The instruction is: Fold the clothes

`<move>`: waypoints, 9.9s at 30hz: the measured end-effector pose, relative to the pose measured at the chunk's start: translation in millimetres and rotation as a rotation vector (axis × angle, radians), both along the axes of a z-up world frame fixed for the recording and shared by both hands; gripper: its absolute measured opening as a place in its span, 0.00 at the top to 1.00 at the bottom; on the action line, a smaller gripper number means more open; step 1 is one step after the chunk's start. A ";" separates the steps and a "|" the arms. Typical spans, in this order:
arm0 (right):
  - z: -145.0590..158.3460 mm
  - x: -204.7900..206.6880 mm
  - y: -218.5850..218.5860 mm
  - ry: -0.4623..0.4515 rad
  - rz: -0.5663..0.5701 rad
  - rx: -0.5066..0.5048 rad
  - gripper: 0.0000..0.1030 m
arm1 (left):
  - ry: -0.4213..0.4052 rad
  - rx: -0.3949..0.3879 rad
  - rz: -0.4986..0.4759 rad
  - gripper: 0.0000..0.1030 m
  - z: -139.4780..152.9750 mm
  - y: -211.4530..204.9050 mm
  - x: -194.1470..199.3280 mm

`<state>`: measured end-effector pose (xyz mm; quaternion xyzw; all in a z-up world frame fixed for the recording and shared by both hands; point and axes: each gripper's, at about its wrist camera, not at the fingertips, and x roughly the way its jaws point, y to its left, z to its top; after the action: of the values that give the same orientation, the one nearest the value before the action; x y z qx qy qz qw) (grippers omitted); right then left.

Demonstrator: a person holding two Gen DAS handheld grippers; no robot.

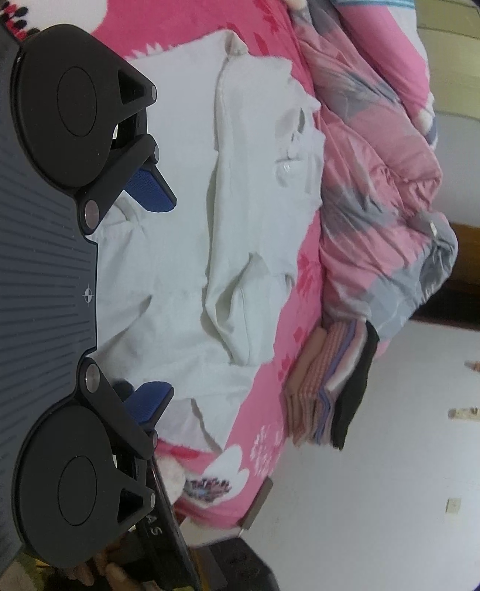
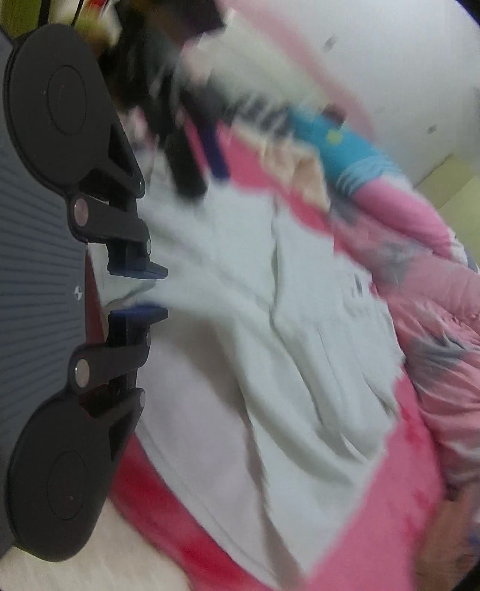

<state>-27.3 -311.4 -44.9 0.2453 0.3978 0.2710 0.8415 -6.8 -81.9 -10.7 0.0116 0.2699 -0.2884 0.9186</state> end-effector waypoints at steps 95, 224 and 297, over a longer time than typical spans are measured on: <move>7.3 41.5 -75.6 -0.136 -0.316 -0.512 0.97 | 0.102 0.217 -0.213 0.71 -28.3 -73.7 25.0; 37.1 12.4 -10.7 -0.231 -0.253 -0.181 0.02 | 0.271 -0.018 0.265 0.02 14.3 63.3 23.4; 71.1 13.7 26.8 -0.325 -0.352 -0.577 0.00 | 0.251 -0.016 0.279 0.00 10.5 62.7 22.9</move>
<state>-13.6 -284.6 26.2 0.0165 0.2707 0.0342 0.9619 16.1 -19.3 -0.2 -0.0694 0.3791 -0.1596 0.9088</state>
